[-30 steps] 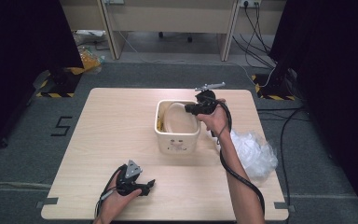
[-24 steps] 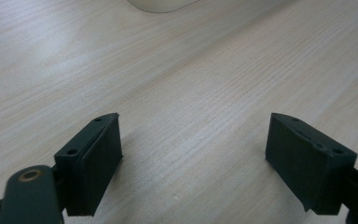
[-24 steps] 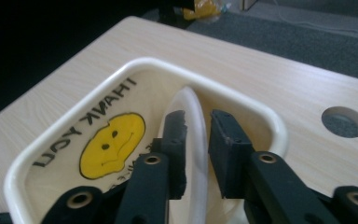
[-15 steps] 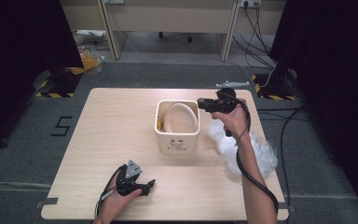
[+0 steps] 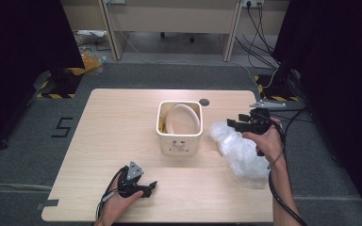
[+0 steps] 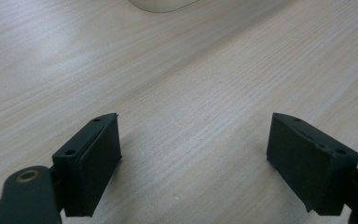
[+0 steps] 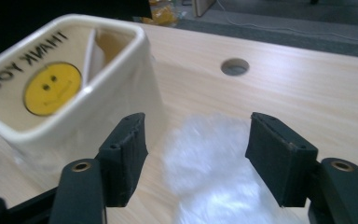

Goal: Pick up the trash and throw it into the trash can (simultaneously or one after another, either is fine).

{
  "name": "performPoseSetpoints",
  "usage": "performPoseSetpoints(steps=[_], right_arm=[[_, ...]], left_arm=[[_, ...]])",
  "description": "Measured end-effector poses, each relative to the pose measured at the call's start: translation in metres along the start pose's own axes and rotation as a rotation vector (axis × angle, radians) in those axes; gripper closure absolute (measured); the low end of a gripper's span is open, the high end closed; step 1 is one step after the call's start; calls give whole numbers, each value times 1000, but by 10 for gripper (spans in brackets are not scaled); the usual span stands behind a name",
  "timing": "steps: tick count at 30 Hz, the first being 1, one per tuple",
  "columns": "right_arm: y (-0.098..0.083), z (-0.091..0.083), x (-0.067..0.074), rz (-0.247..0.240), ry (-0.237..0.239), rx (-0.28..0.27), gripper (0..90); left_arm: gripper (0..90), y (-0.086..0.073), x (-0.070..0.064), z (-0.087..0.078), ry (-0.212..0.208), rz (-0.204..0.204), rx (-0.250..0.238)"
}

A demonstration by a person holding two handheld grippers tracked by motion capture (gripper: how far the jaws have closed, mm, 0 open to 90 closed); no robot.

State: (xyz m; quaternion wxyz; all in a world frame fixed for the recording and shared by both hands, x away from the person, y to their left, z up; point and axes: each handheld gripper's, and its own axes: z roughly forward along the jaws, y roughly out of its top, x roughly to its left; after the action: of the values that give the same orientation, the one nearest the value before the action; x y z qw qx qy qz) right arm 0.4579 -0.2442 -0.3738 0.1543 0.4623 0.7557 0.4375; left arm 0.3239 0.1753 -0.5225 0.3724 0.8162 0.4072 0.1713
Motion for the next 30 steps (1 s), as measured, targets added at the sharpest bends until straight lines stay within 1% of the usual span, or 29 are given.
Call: performPoseSetpoints(steps=[4,7,9,13,18,20,22,24,25,28,30], right_arm=[[-23,-6,-10,7,-45,12,327],[-40,-9,-16,27,-67,28,291],[-49,-10,-20,35,-82,33,274],[-63,-12,-23,37,-108,42,248],[-77,-11,-25,55,-130,39,238],[-81,-8,-27,53,-141,69,238],[-82,-8,-27,55,-154,70,237],[-84,-7,-27,48,-165,83,237],[-86,-6,-27,51,-172,94,235],[-92,-2,-29,36,-210,135,233],[-96,0,-31,43,-215,158,232]], left_arm=[[165,0,0,0,0,-1,0],[165,0,0,0,1,-1,-1],[164,0,0,0,1,-2,0],[163,0,0,0,1,-2,0],[162,0,0,0,2,-1,1],[161,0,0,0,2,-2,0],[161,0,0,0,2,-2,0],[160,0,0,0,2,-2,1],[160,0,0,0,3,-2,1],[159,0,0,0,4,0,3],[159,0,0,0,4,0,3]])
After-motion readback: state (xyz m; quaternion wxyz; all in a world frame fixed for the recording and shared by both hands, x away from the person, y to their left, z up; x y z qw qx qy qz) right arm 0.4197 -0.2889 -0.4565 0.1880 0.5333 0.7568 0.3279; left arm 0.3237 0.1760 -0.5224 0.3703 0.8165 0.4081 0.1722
